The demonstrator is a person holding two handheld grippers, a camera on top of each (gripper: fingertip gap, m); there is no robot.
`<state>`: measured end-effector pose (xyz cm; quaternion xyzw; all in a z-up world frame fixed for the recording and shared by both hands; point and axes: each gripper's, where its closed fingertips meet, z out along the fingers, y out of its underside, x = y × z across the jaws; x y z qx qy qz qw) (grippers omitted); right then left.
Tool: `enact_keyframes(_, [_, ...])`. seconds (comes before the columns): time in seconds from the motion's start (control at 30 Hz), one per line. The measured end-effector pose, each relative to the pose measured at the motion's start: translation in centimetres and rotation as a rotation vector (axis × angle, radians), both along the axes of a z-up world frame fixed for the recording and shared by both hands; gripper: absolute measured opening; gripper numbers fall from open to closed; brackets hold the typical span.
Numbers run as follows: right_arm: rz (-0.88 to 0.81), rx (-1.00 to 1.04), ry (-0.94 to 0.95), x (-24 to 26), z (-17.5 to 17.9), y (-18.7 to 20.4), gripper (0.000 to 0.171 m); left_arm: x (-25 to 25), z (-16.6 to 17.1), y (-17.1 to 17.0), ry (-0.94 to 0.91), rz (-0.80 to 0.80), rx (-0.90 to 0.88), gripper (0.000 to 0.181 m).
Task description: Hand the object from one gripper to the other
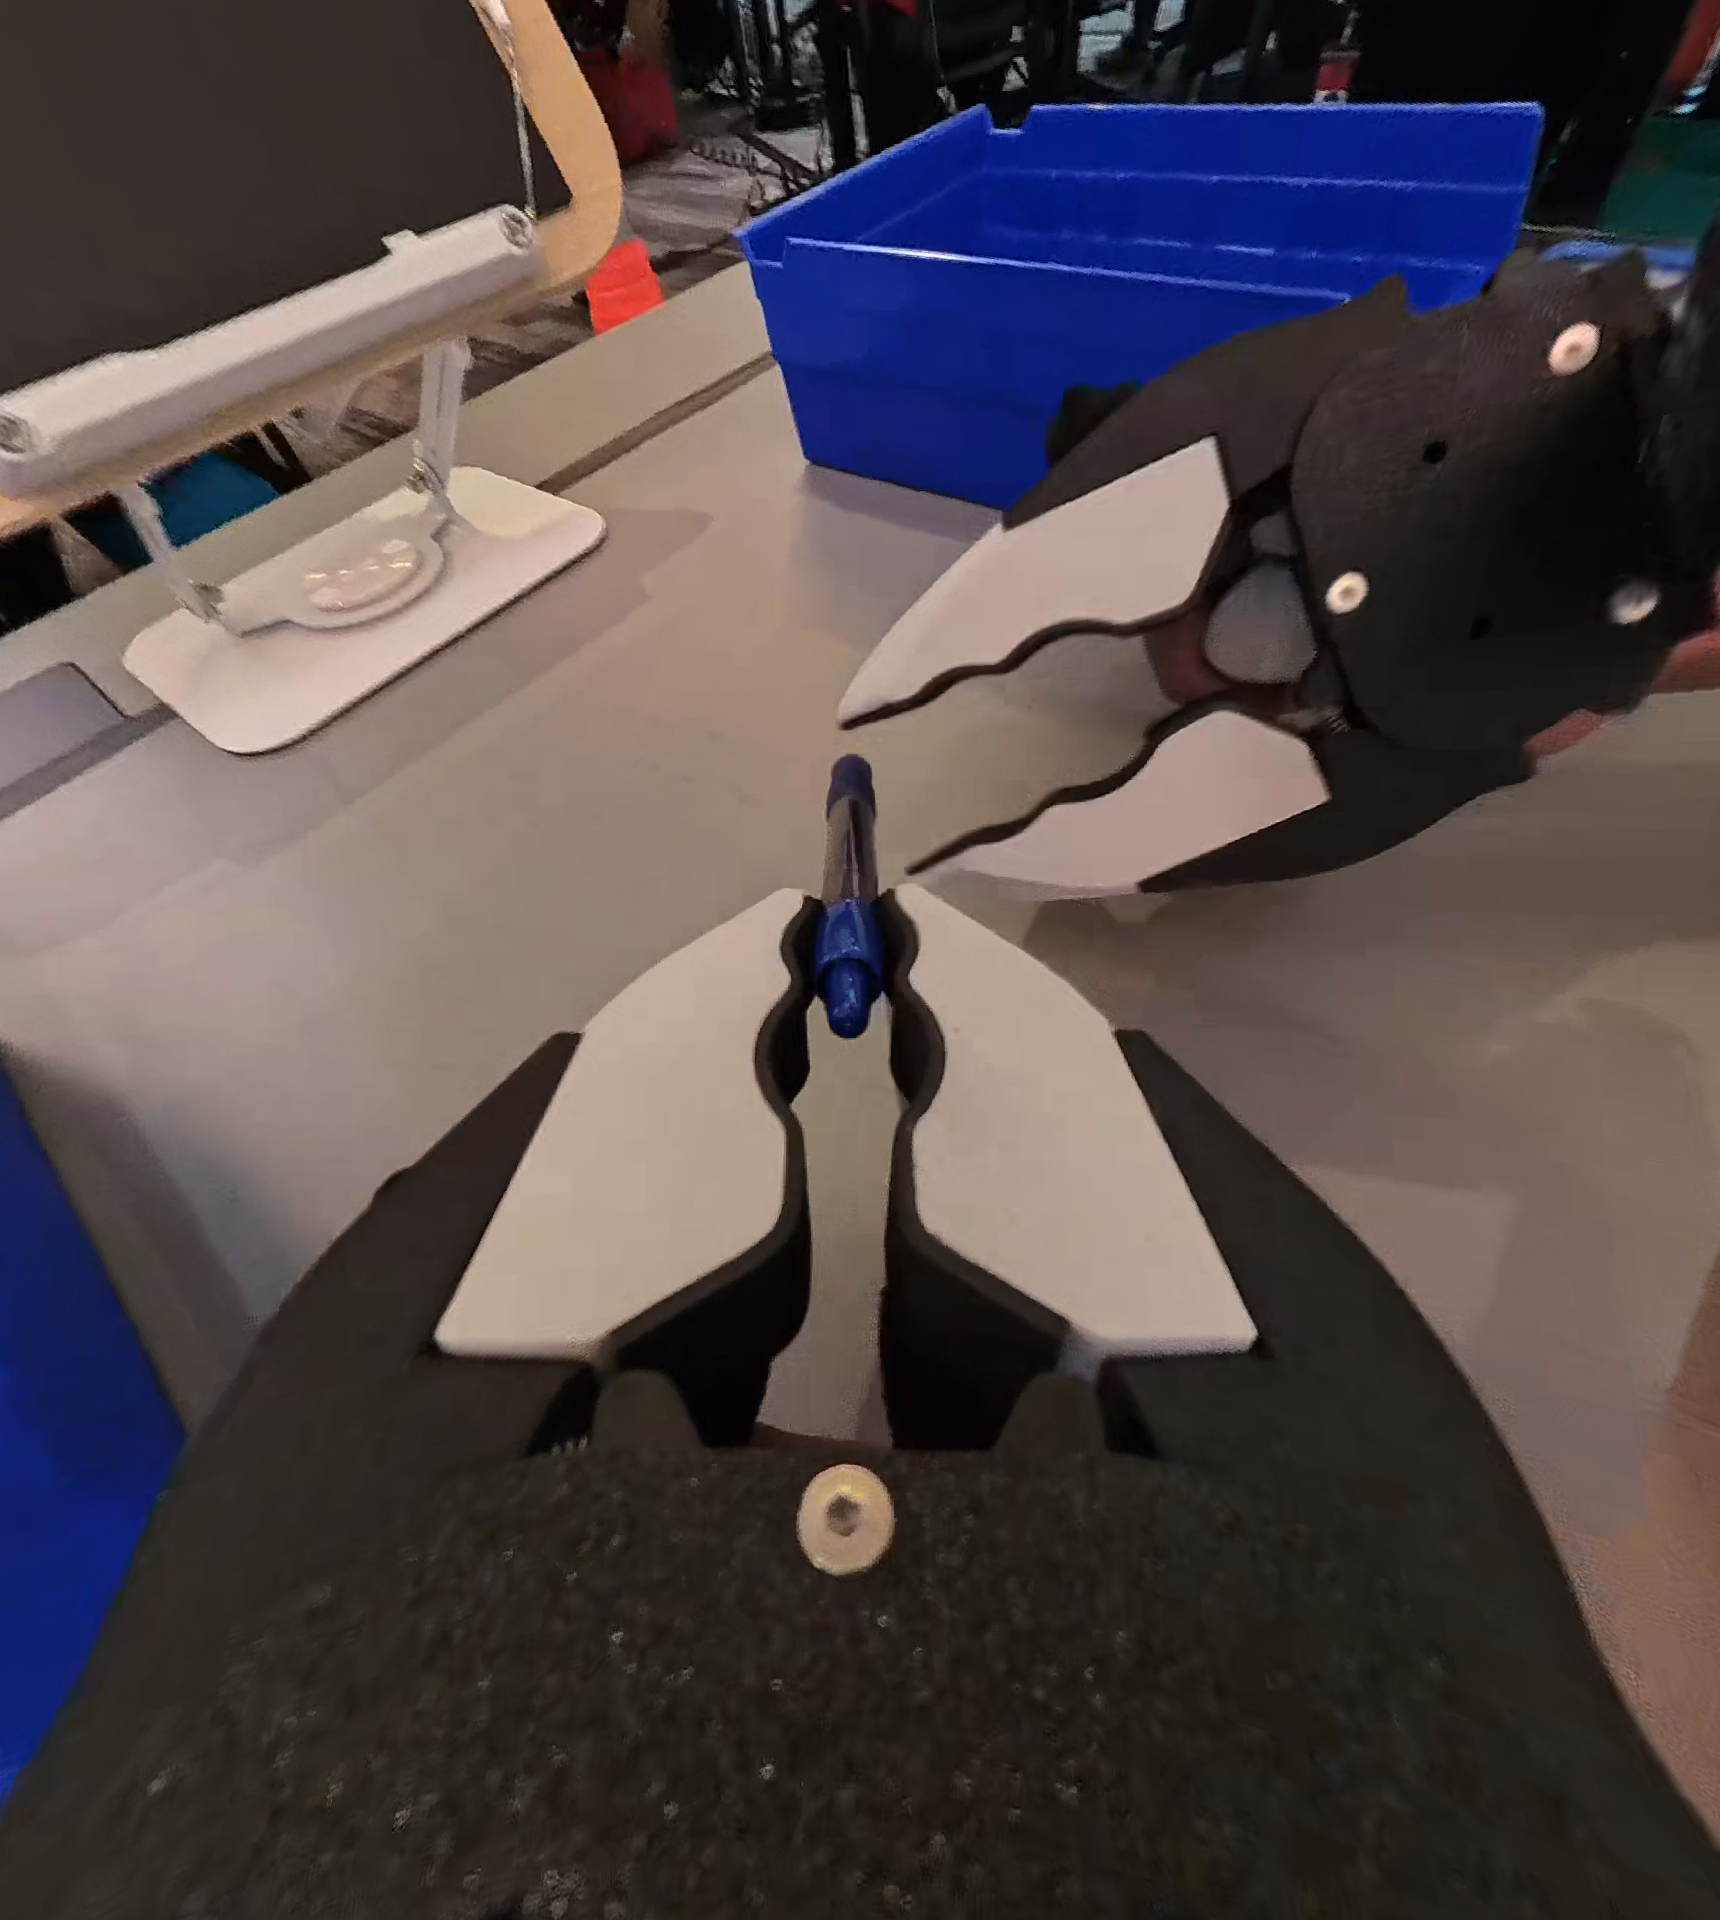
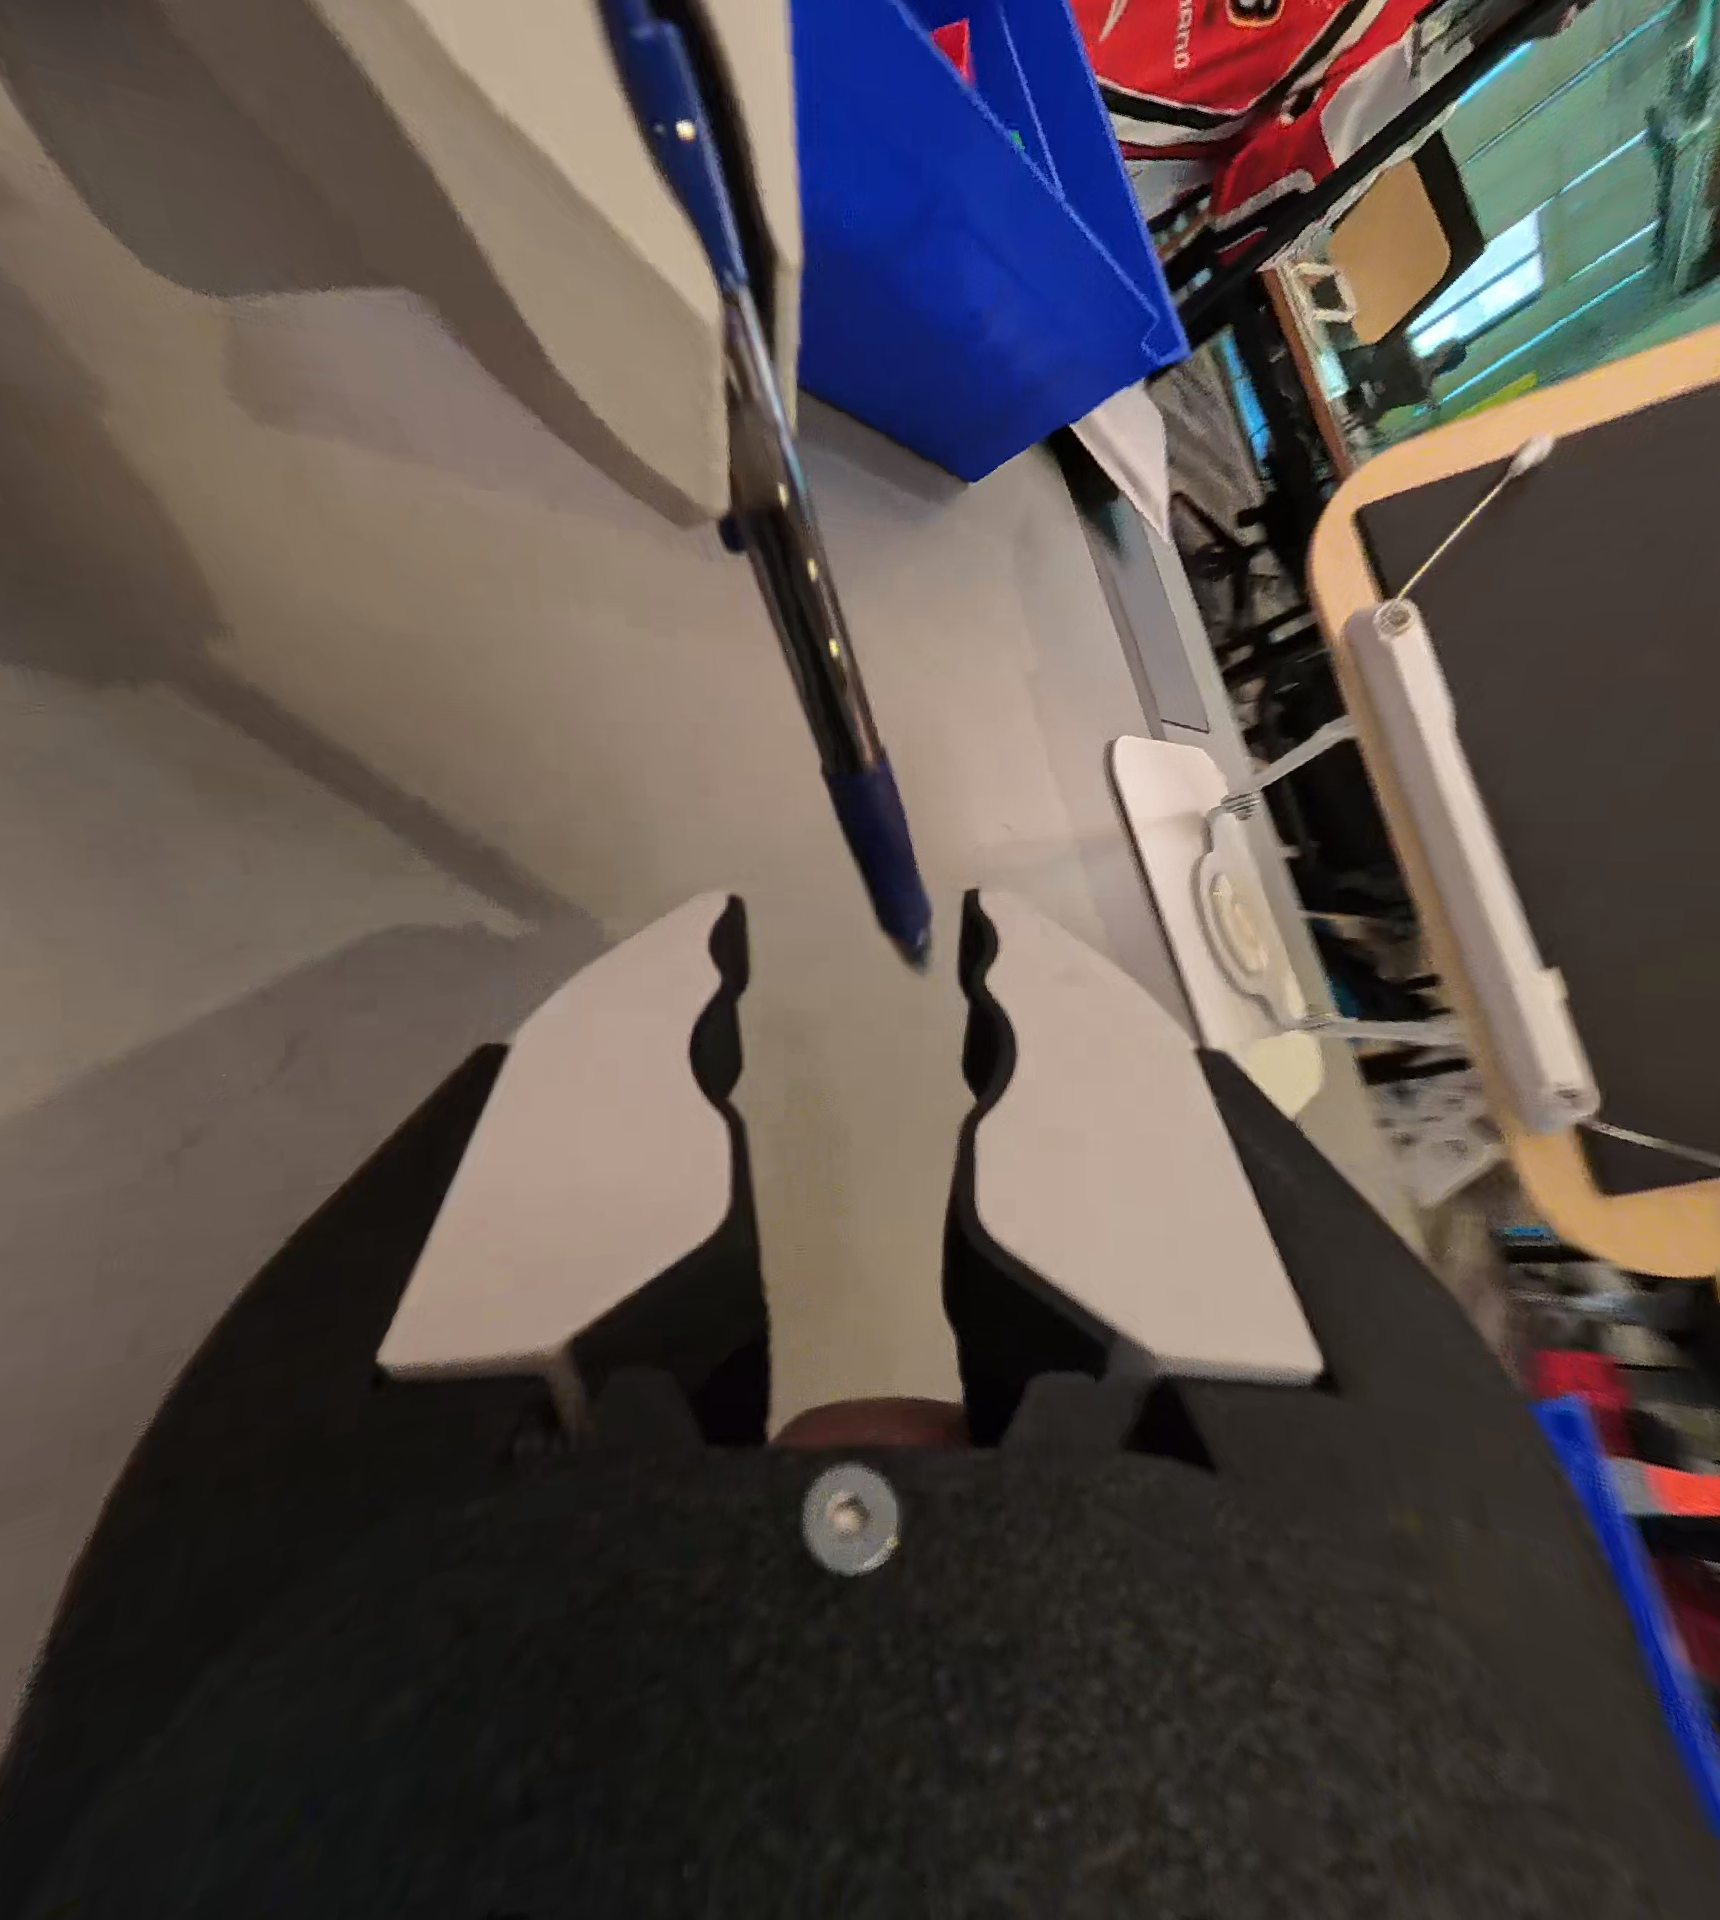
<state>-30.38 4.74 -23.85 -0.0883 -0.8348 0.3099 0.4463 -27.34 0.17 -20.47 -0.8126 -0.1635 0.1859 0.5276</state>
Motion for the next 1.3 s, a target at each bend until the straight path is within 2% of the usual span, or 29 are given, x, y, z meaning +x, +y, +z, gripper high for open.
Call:
enact_keyframes(0.13, [0.004,-0.313,-0.232,-0.2,0.4,0.6,0.049,-1.1,1.1,-1.2,0.155,0.041,-0.017,0.01])
enact_keyframes(0.27, [0.124,-0.757,-0.719,1.0,0.4,-0.3,0.056,-0.7,2.5,-1.3,0.348,0.005,-0.026,0.01])
enact_keyframes(0.3, [0.175,-0.897,-0.858,1.5,1.1,-0.7,0.06,-0.5,3.0,-1.3,0.389,0.004,-0.011,0.01])
enact_keyframes(0.37, [0.381,-1.182,-1.13,3.4,4.0,-1.4,0.065,0.5,3.5,-0.7,0.427,-0.058,0.033,0.01])
enact_keyframes(0.43, [0.544,-1.368,-1.314,4.6,6.5,-1.4,0.064,1.5,4.0,-0.3,0.443,-0.111,0.088,0.01])
enact_keyframes(0.57, [0.691,-1.365,-1.42,6.3,7.5,-1.4,0.043,3.1,4.9,0.3,0.458,-0.204,0.181,0.01])
enact_keyframes(0.87, [0.731,-1.343,-1.429,6.0,7.7,0.4,0.011,5.1,4.5,1.1,0.457,-0.329,0.179,0.01])
enact_keyframes(1.03, [0.72,-1.273,-1.452,6.4,7.1,0.5,0.011,5.2,4.2,1.3,0.471,-0.335,0.159,0.01])
enact_keyframes(1.07, [0.699,-1.261,-1.461,6.4,6.8,0.4,0.018,5.1,4.3,1.3,0.473,-0.328,0.159,0.01])
enact_keyframes(1.3, [0.719,-1.219,-1.467,6.9,6.6,0.5,0.011,5.1,4.1,1.2,0.465,-0.337,0.148,0.01])
